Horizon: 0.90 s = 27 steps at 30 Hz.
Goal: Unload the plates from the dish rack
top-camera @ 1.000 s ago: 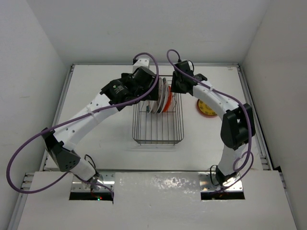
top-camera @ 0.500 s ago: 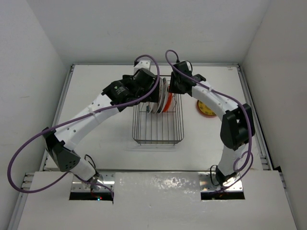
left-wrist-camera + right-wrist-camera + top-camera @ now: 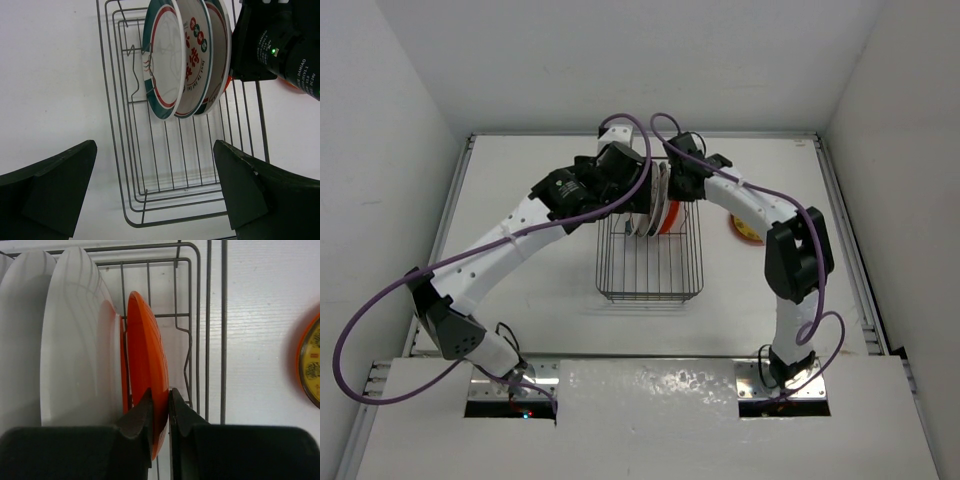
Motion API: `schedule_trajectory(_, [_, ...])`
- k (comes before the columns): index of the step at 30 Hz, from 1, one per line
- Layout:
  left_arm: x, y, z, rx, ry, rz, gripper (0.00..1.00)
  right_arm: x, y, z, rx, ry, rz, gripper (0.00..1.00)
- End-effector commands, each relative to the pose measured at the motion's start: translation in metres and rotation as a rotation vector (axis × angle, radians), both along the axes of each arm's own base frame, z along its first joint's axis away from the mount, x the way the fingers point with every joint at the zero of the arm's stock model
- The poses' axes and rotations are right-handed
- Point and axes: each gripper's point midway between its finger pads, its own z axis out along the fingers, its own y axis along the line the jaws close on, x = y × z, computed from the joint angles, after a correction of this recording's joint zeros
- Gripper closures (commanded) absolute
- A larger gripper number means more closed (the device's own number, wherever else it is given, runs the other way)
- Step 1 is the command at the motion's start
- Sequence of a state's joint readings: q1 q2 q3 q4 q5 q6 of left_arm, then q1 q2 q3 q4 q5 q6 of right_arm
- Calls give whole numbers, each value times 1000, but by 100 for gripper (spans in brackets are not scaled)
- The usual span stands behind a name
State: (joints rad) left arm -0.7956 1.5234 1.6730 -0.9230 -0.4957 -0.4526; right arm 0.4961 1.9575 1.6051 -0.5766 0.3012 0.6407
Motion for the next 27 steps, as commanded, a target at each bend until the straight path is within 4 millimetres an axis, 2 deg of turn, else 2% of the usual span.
schedule_trajectory(1, [1,9,23,-45,-58,13,0,9,1,31,5,-60,-57,93])
schedule_trajectory(2, [1,9,23,-45,-59,13,0,15,3,45,19,-86,-65,99])
schedule_trajectory(4, [2,9,24,-45,-61,11,0,16,1,56,5,-91,-86,100])
schedule_trajectory(5, [2,9,25,-47,-64,11,0,24,2,75,19,-125,-95,100])
schedule_trajectory(7, [2,9,25,-45,-65,11,0,25,-3,84,-7,-122,-111,100])
schedule_trajectory(8, [2,9,27,-49,-68,10,0,30,-3,102,-4,-158,-121,100])
schedule_trajectory(10, [3,9,27,-50,-68,11,0,29,-9,112,-31,-162,-124,100])
schedule_trajectory(11, [3,9,28,-50,-69,9,0,31,-12,125,-37,-188,-135,100])
schedule_trajectory(13, [3,10,29,-51,-72,11,0,26,-21,131,-78,-184,-147,100])
schedule_trajectory(14, [3,10,29,-51,-72,11,0,24,-28,139,-89,-197,-161,100])
schedule_trajectory(18, [3,10,28,-56,-67,8,0,12,-62,151,-125,-209,-236,100])
schedule_trajectory(19, [2,10,29,-58,-68,7,0,8,-75,140,-139,-187,-258,100])
schedule_trajectory(20, [2,9,27,-58,-65,7,0,6,-81,162,-90,-256,-283,100])
schedule_trajectory(21, [1,9,28,-62,-65,6,0,4,-91,164,-75,-274,-313,100])
schedule_trajectory(22, [0,9,26,-71,-61,1,0,-4,-128,169,-20,-327,-417,100])
schedule_trajectory(23, [0,9,26,-71,-61,1,0,-10,-130,145,-51,-277,-414,100])
schedule_trajectory(24, [-1,8,28,-81,-65,-1,0,-11,-138,168,29,-374,-458,100])
schedule_trajectory(25, [-2,8,25,-84,-60,-8,0,-12,-153,164,53,-401,-494,100])
schedule_trajectory(26, [-4,7,23,-88,-56,-15,0,-25,-166,129,35,-364,-524,100])
schedule_trajectory(27, [-4,5,26,-102,-66,-23,0,-20,-173,133,94,-430,-567,100])
